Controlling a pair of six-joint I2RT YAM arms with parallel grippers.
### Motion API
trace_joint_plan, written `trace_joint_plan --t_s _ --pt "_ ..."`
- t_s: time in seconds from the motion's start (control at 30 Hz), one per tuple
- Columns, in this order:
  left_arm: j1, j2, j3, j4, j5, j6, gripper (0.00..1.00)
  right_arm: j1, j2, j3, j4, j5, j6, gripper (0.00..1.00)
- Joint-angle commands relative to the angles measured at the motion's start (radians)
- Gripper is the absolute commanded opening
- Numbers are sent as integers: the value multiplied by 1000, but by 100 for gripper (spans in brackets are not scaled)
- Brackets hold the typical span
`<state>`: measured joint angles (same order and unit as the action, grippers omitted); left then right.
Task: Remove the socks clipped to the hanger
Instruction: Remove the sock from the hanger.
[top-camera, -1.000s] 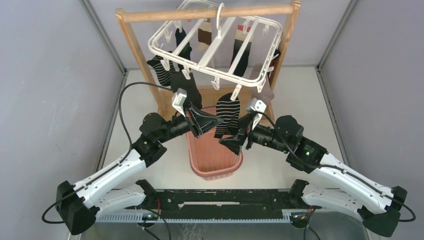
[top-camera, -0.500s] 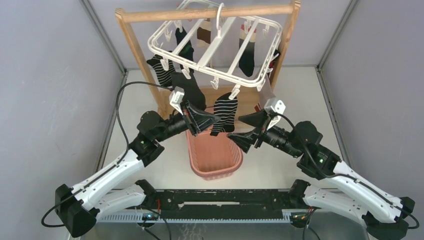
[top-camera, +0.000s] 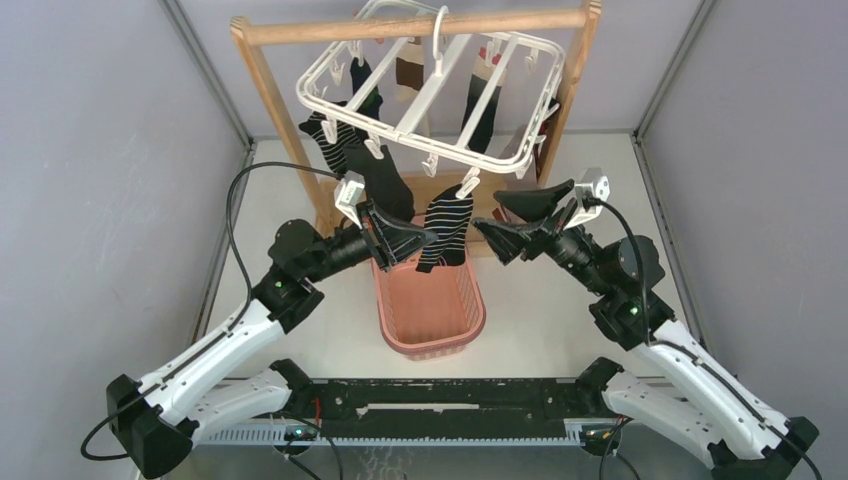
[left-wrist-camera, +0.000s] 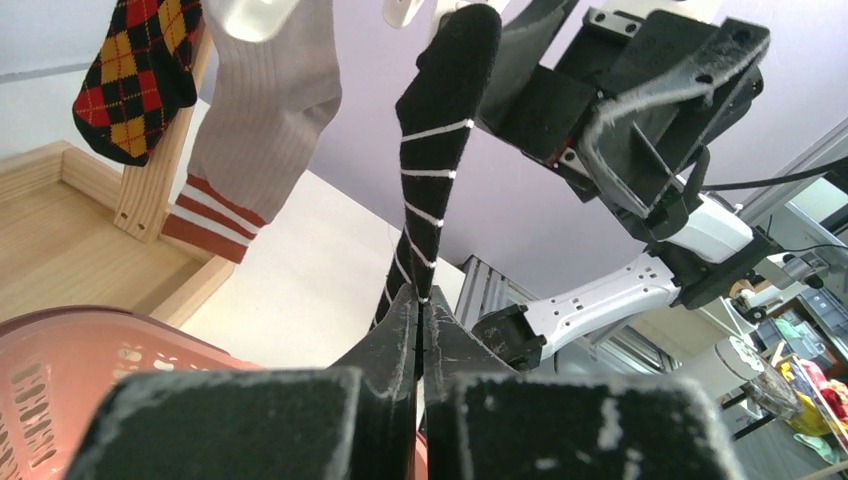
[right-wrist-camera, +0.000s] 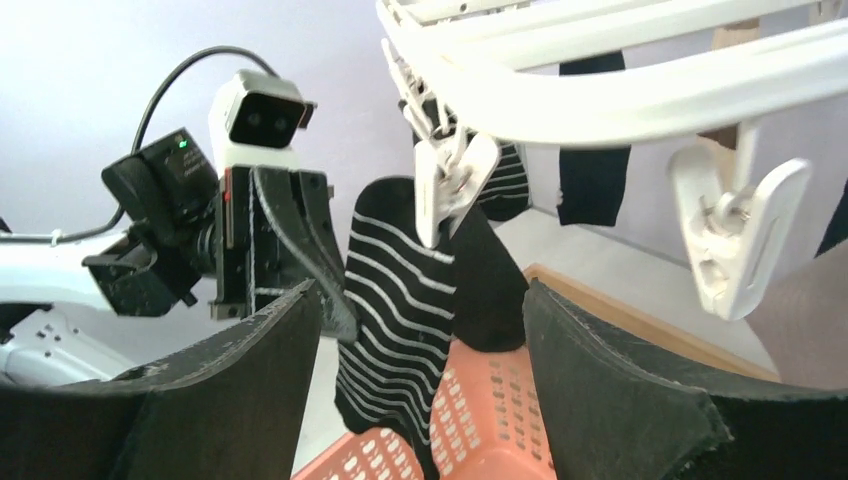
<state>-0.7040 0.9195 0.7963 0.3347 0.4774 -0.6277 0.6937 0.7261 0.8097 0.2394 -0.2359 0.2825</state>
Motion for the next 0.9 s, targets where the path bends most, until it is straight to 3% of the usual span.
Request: trace_joint_plan --t_s 0.0,0.3,0.87 --pt "12 -29 73 4 23 25 0 -68 44 0 190 -111 104 78" --pt "31 -34 85 -13 40 29 0 -141 134 0 375 -221 221 74" --pt "53 -27 89 -6 71 23 0 -144 209 1 464 -168 249 73"
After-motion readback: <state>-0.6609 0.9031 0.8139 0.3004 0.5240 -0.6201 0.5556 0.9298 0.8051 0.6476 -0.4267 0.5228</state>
